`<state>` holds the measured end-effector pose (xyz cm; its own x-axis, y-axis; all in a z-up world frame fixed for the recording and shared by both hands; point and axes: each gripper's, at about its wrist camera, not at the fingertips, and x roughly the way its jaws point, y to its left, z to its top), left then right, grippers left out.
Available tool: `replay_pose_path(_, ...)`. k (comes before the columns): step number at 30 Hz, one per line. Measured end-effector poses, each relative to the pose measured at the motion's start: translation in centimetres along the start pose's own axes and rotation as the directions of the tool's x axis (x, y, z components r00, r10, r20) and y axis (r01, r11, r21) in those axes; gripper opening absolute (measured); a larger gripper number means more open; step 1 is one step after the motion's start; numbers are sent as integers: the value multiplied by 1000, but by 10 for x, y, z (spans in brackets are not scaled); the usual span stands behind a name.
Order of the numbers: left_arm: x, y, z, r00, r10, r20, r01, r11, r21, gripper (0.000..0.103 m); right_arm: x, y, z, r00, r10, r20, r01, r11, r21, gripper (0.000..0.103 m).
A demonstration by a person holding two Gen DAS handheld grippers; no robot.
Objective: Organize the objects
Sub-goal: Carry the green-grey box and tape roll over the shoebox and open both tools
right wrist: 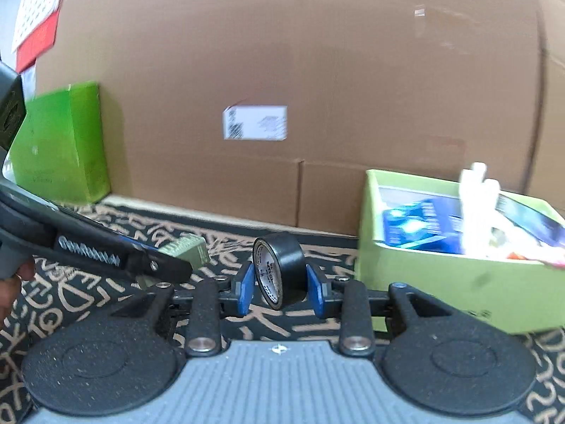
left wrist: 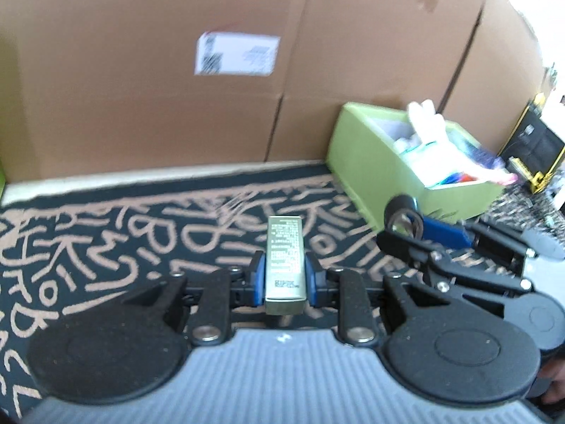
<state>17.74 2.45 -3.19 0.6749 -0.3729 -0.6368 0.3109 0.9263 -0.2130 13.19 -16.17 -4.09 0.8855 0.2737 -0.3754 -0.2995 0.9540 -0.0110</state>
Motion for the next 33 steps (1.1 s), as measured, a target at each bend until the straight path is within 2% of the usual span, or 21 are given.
replay_pose_path(5,-23,-31,22,997,-58,54,56,998,39,22,-30,-26,7,995,-61,76,58,998,35,36)
replay_pose_path(12,-10,-93,70,990,-107,96,97,990,103,22,-49,-69,17,973,-168,160,154,983,97,36)
replay_pose_path(16,11,-126,98,987,-117,114,101,986,136,22,-47,-95,19,960,-223,170,200,970,142,36)
replay_pose_path(20,44,-147,117,989,-94,117,77,987,141,22,-35,-120,20,954,-255,159,227,957,179,36)
replay_pose_path(24,74,-154,123,991,-97,90,85,988,126,22,-20,-136,19,954,-256,153,230,958,171,36)
replay_pose_path(28,95,-155,123,992,-91,84,78,987,143,23,-3,-142,17,962,-223,158,204,970,132,37)
replay_pose_path(29,99,-154,122,992,-94,85,81,986,145,26,2,-143,15,965,-209,158,193,975,112,42)
replay_pose_path(30,101,-152,121,990,-106,88,92,985,147,42,6,-144,12,967,-209,148,195,976,101,60)
replay_pose_path(31,102,-148,119,990,-108,96,94,986,137,68,6,-145,9,965,-219,146,204,973,109,67)
replay_pose_path(33,97,-139,113,985,-80,156,66,994,89,88,0,-148,2,964,-211,160,189,972,141,71)
